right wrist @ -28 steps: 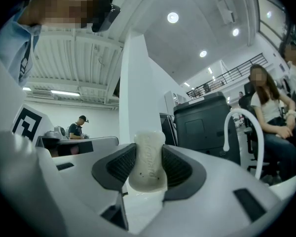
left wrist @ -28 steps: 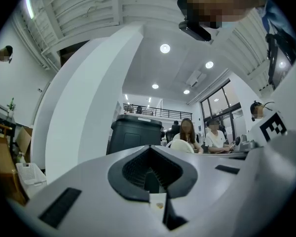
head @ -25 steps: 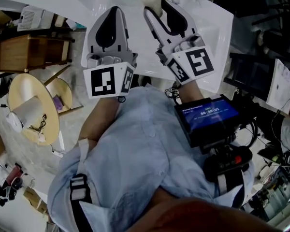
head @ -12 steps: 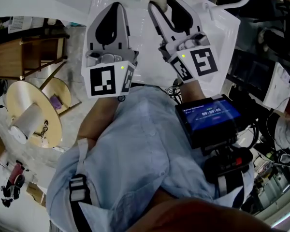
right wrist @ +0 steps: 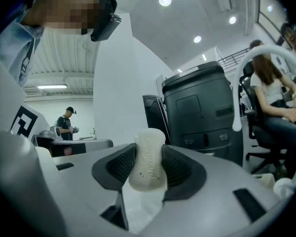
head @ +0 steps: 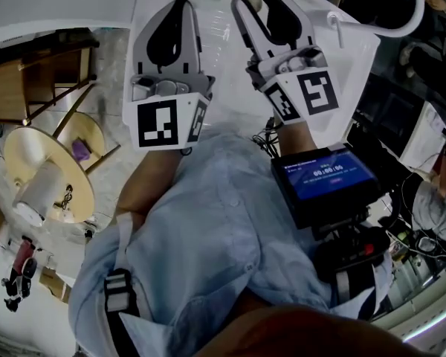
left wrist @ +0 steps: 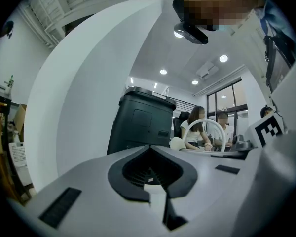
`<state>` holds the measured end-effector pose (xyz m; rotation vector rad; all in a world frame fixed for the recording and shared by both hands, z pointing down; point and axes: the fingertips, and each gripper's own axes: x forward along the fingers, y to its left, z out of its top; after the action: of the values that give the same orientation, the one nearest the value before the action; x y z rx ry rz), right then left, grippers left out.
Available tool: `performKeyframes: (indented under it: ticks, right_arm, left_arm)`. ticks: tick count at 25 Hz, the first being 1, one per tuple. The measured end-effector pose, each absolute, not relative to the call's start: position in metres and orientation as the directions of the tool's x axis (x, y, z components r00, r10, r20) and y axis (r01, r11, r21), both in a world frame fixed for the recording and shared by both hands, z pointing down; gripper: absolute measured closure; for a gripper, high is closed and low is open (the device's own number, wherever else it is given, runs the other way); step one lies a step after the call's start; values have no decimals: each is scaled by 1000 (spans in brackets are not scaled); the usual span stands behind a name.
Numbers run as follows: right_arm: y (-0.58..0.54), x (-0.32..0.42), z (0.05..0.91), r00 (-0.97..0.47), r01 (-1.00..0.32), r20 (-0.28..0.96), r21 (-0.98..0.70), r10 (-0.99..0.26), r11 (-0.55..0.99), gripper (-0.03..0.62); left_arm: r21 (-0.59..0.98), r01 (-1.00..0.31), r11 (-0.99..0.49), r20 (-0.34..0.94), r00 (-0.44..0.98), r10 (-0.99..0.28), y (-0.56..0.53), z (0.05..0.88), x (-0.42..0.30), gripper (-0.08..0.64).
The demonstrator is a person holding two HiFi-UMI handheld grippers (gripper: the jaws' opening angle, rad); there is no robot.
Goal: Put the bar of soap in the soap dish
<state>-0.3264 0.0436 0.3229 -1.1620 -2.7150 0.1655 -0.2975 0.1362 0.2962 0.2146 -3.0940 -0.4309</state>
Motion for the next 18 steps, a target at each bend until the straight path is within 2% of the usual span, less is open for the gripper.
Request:
performKeyframes:
  ticks: [18]
  right_arm:
    - [43, -317, 337, -658, 709, 183, -176, 731, 683, 413]
  left_arm:
    - [280, -105, 954, 29, -993, -118, 139, 296, -287, 552]
